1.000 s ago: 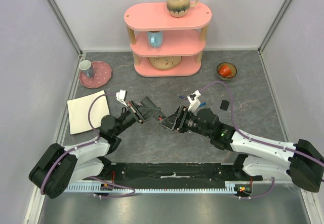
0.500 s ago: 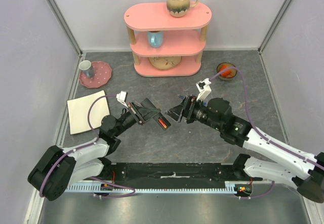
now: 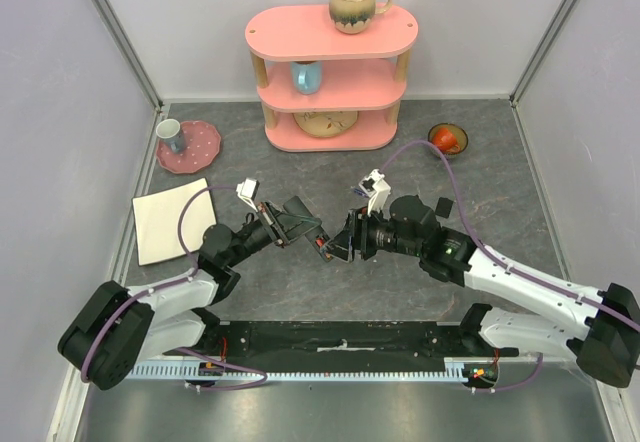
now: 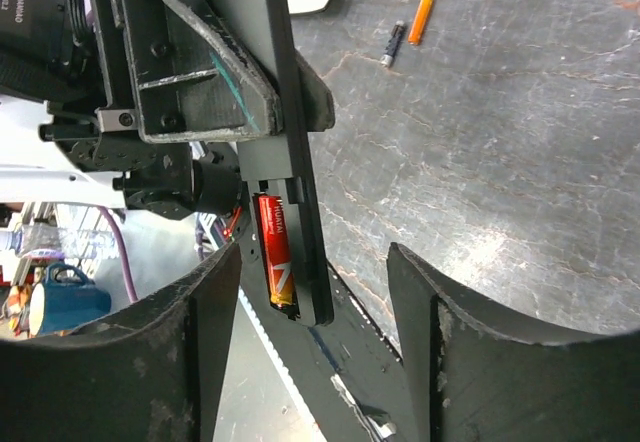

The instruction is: Load the batteries into the remote control

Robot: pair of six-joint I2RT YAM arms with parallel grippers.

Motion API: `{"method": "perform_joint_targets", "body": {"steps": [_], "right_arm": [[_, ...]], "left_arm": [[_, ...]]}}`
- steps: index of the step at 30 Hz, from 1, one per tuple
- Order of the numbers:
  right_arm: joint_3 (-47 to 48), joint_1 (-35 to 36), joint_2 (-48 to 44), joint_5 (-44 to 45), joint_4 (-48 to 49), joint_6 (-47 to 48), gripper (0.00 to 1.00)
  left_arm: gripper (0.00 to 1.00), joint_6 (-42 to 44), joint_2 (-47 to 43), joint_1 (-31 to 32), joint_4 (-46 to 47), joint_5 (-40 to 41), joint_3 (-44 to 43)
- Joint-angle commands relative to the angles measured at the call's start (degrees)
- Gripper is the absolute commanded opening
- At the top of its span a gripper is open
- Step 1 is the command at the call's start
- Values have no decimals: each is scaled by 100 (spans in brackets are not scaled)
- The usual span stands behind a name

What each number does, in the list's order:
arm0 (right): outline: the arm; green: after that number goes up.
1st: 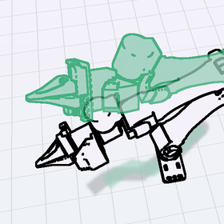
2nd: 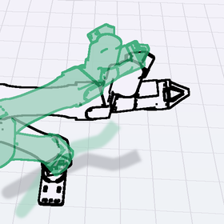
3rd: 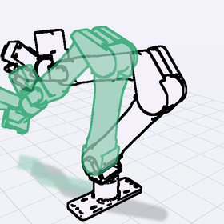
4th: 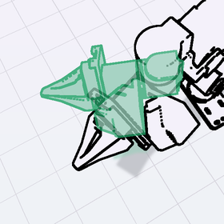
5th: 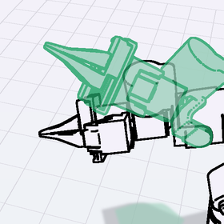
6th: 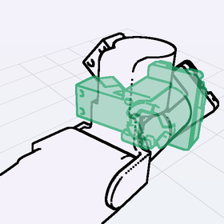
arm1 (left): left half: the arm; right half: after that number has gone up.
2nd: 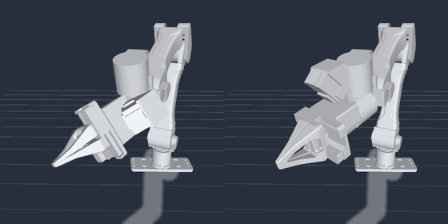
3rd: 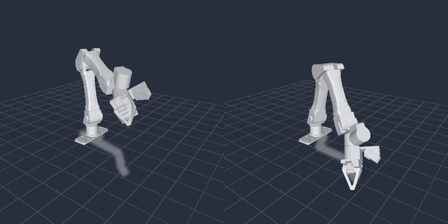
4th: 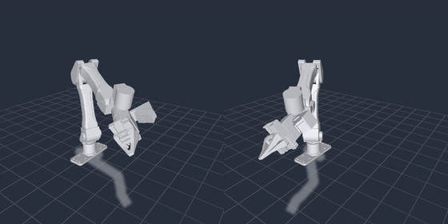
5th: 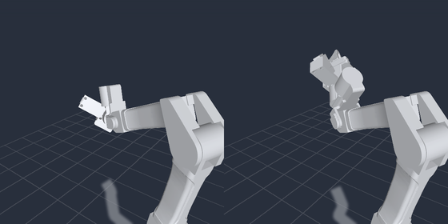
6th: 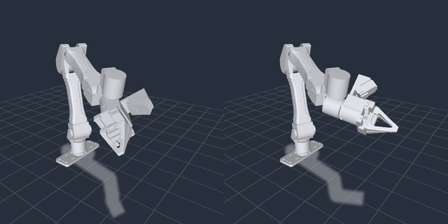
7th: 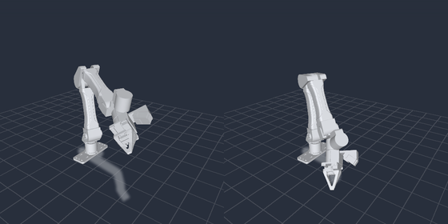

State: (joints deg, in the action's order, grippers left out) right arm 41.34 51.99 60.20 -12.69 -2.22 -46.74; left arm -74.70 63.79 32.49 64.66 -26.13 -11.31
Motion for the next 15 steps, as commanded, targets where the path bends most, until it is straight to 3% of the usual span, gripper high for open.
{"method": "perform_joint_targets", "body": {"steps": [1,6,15], "right_arm": [[-38,-4,44,-480,520,183,65],[-187,4,97,-550,652,122,57],[-539,-83,-105,-656,1320,-309,58]], "left_arm": [[2,-159,28,-23,407,-182,-214],[2,-177,28,-23,529,-182,-249],[2,-186,37,-15,679,-243,-231]]}}
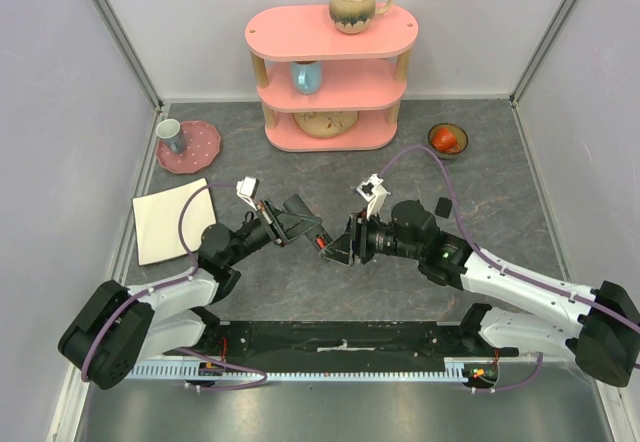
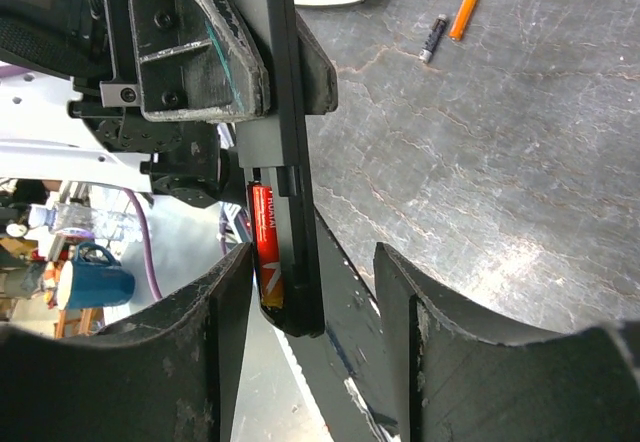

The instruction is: Load the batteries into the remote control

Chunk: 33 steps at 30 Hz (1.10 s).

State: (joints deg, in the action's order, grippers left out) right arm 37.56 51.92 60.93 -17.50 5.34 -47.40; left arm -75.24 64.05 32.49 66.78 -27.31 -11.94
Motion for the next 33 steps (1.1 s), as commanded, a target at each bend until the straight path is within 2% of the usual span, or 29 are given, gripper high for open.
{"method": "perform_joint_targets", "body": {"steps": [1,10,20,28,31,33], "right_arm": [[-205,-86,-195,-201,703,-296,58],[-443,-200,-265,-360,1206,-630,54],[-399,-209,-204,-369,1057,-499,38],[-267,-209,-55,-369,731,-358,32],[-249,-200,7,-395,722,-349,26],[-232,-200,51,-421,722,-358,16]], "left_arm": [[2,-140,20,-23,511,-134,-150],[2,-175,2,-15,634,-178,-80],[2,-175,20,-15,660,-152,-89],[2,-228,134,-15,766,-169,-177],[2,-254,178,-6,792,-161,-212],[2,-245,178,-6,801,-178,-238]]}}
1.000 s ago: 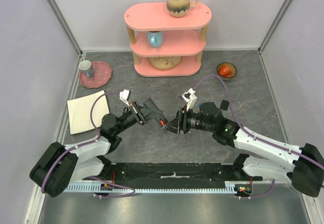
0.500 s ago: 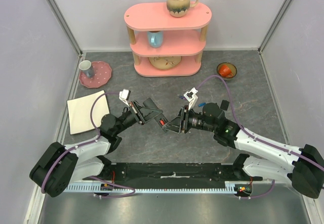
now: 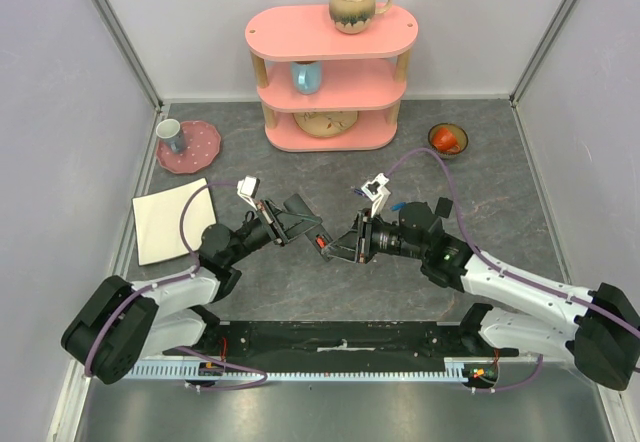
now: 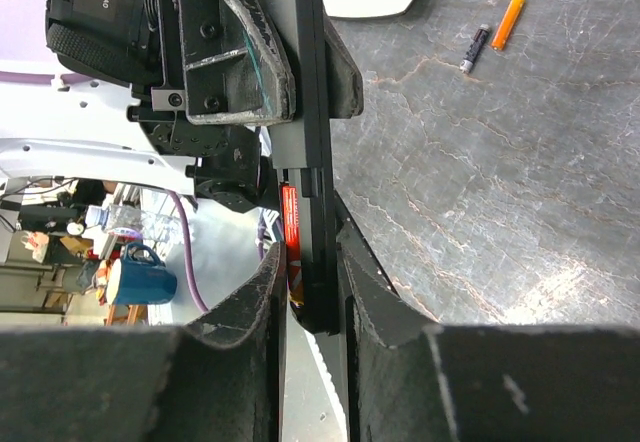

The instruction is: Load the batteries into the remote control

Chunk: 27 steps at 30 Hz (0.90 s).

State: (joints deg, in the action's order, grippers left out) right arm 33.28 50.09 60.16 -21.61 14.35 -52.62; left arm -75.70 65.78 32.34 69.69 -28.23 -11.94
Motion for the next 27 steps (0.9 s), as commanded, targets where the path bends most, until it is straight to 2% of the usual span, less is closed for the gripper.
{"method": "perform_joint_targets", "body": {"steps": [1,2,4,6,7,8,11,14,21,27], "right_arm": [[197,-16,162,-19,-178,156,14],[205,-16,163,-28,-187,164,11],[223,-16,180,-37,-178,156,10],[249,-16,163,-10,-239,138,16],[258,-16,136,7,-248,147,21],[293,-16,119,25,-274,138,34],[346,-25,5,165,-327,112,52],[434,-34,-110,262,-415,94,57],[469,-104,-268,394,-460,33,57],[443,-122,-154,254,-389,59,48]], "left_arm": [[2,-199,23,9,493,-86,-238],[2,-199,23,18,502,-95,-238],[2,-182,32,18,484,-113,-238],[2,-164,49,18,475,-104,-203],[2,-147,49,18,475,-113,-186],[2,-147,58,18,467,-104,-151],[2,-111,58,18,466,-104,-98],[2,-77,58,18,458,-104,-54],[2,-68,32,18,449,-121,-18],[2,-76,14,18,449,-113,-27]]}}
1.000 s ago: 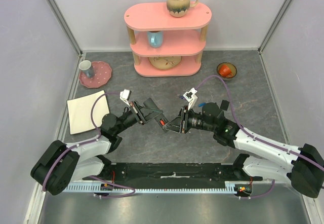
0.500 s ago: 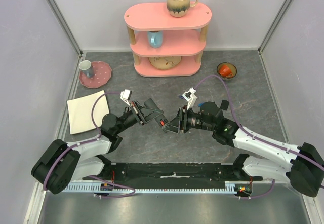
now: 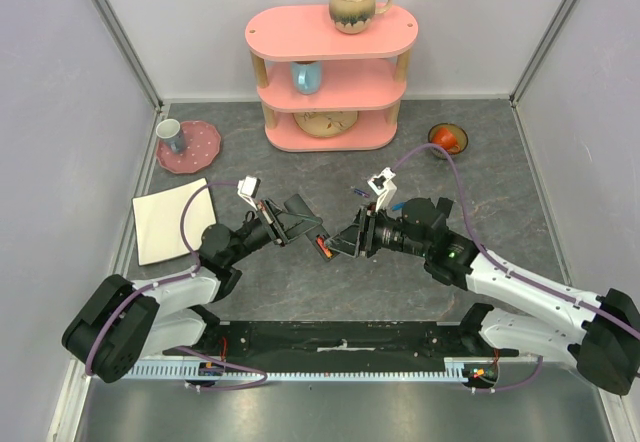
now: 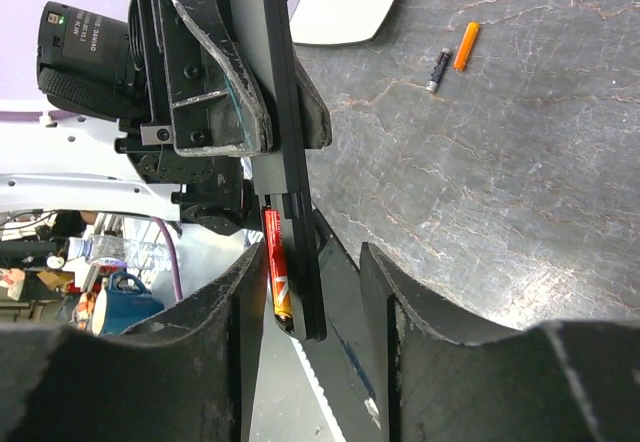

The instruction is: Load the batteries into the remote control

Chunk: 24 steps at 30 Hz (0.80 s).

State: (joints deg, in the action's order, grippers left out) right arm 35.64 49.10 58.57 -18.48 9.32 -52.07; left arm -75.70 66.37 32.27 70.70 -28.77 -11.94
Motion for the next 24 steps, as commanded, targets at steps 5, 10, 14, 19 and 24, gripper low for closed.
{"method": "perform_joint_targets", "body": {"steps": [5,10,14,19,24], "right_arm": [[145,-23,94,-182,158,-22,42],[110,-23,155,-191,131,-5,36],[92,-23,208,-182,79,-4,36],[75,-32,287,-191,35,-13,34],[84,-32,200,-130,43,-48,40]], "left_arm": [[2,-85,-54,25,357,-58,-106],[2,-120,-71,25,348,-41,-185],[2,-147,-89,25,348,-32,-256],[2,-155,-98,25,322,-6,-335],[2,-112,-124,25,217,-49,-344]]}}
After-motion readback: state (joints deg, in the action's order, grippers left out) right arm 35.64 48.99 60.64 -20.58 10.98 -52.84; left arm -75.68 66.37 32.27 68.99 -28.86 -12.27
